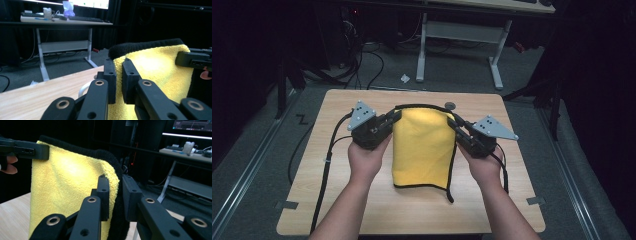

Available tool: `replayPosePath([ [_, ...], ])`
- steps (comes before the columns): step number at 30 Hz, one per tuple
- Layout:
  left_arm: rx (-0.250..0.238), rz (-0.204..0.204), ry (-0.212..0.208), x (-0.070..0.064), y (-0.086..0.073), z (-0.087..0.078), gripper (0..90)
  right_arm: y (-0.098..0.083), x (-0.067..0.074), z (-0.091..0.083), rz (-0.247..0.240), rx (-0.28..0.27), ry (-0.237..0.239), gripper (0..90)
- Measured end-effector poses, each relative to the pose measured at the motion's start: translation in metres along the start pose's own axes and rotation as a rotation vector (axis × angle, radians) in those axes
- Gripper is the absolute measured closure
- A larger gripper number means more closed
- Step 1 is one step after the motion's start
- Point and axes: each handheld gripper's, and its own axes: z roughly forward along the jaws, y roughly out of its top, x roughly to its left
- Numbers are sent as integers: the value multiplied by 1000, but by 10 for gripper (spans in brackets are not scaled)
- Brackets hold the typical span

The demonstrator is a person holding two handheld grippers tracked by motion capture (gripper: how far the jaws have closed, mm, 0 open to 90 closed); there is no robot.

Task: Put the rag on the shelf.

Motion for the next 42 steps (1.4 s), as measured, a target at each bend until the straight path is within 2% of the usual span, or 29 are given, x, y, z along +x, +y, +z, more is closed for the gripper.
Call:
replayPosePath([
  [7,-28,27,-3,-1,15,2,837,15,-5,-2,-3,-32,-9,785],
  [12,-42,26,-10,0,20,3,838,22,-7,-2,-18,-45,-15,785],
  [19,-31,46,3,5,25,9,839,25,-10,3,-19,-39,-16,785],
  [24,-12,63,26,16,29,21,838,30,-17,16,-9,-14,-9,785],
  [30,25,39,51,33,33,40,838,36,-24,35,0,3,-19,785],
  [33,38,44,64,39,35,48,838,38,-28,45,-10,11,-22,785],
  [38,43,26,36,53,37,64,833,38,-42,61,14,29,-33,785],
  [42,62,29,38,64,36,80,831,37,-53,73,8,44,-34,785],
])
